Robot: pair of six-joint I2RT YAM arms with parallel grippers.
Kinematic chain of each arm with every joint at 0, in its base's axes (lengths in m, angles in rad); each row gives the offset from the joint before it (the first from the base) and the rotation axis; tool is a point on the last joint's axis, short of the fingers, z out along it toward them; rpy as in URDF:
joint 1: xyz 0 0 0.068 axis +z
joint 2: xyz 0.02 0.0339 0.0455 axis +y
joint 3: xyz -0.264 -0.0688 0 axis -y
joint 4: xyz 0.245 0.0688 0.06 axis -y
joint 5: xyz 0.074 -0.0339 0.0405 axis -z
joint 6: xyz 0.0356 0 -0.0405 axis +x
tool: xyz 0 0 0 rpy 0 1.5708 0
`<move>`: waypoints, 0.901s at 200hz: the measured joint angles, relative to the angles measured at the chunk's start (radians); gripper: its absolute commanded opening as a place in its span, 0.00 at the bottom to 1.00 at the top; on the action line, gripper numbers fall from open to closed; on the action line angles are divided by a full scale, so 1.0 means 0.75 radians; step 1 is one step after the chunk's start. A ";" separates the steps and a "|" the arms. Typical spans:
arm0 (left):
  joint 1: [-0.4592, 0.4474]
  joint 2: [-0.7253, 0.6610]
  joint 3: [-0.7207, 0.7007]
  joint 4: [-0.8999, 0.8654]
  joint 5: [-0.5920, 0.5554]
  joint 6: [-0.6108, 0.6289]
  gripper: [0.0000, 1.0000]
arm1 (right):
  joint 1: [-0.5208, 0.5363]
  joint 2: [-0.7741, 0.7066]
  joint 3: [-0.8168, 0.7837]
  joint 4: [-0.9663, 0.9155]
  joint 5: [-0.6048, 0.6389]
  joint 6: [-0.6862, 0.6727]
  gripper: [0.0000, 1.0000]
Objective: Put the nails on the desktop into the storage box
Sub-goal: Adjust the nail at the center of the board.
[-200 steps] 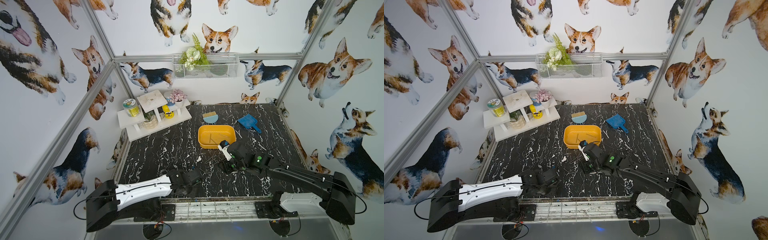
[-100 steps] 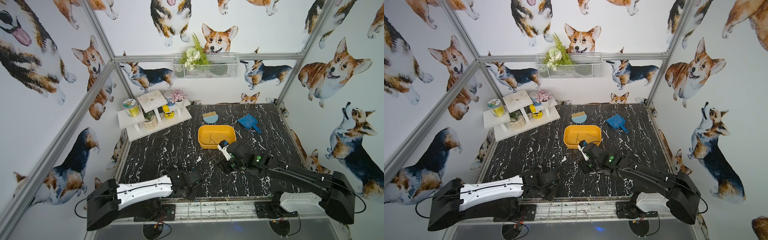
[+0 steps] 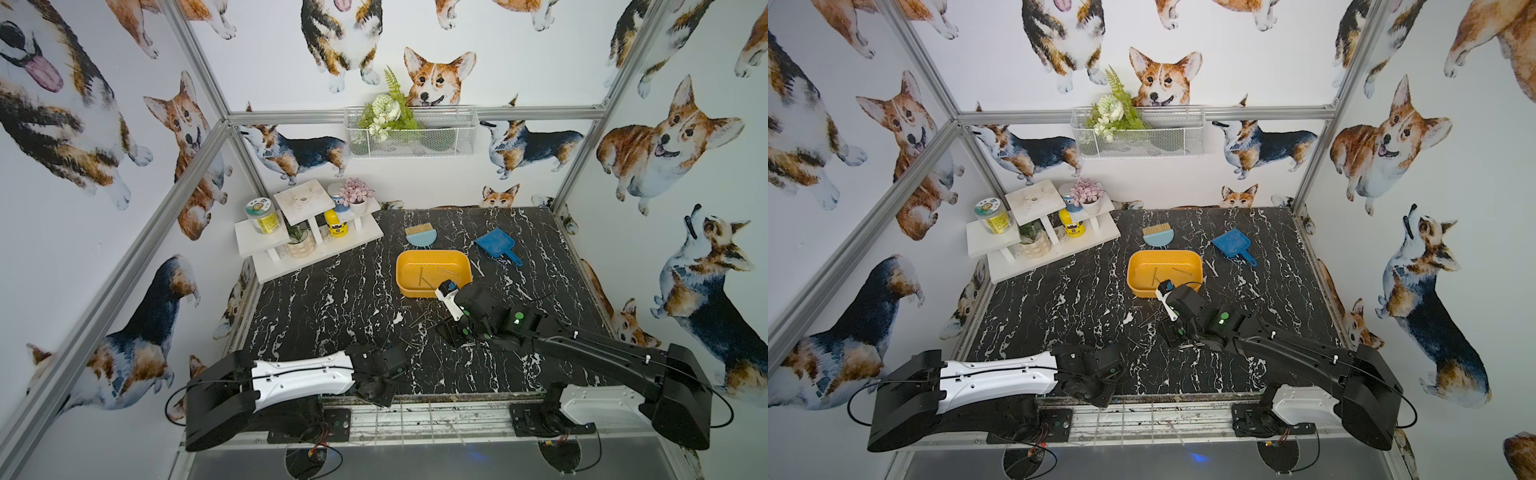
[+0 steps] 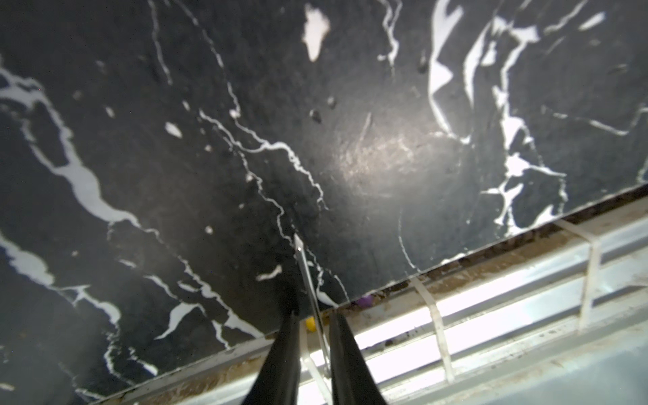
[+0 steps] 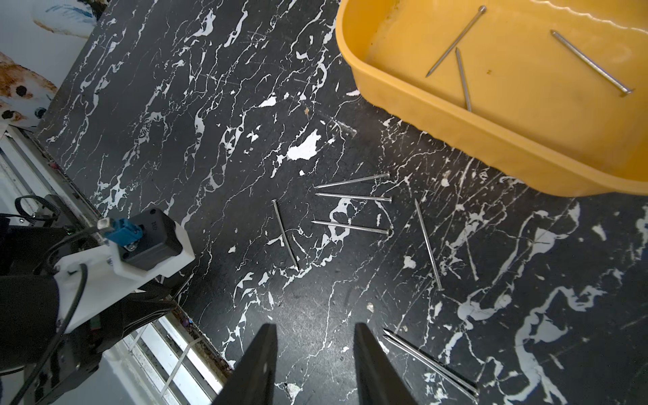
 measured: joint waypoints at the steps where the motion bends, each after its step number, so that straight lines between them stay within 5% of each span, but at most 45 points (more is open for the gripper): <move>1: -0.001 0.002 0.001 -0.001 0.000 -0.002 0.21 | 0.000 -0.001 0.000 0.000 0.001 0.000 0.41; 75: -0.005 0.029 -0.003 0.019 0.022 -0.017 0.00 | 0.000 -0.032 -0.011 -0.003 0.029 -0.008 0.41; 127: 0.020 0.009 0.040 -0.004 0.064 -0.002 0.00 | -0.001 -0.035 -0.030 -0.004 0.029 -0.010 0.41; 180: 0.228 -0.151 0.128 -0.132 0.115 0.080 0.00 | -0.007 -0.016 -0.030 -0.003 0.029 -0.038 0.41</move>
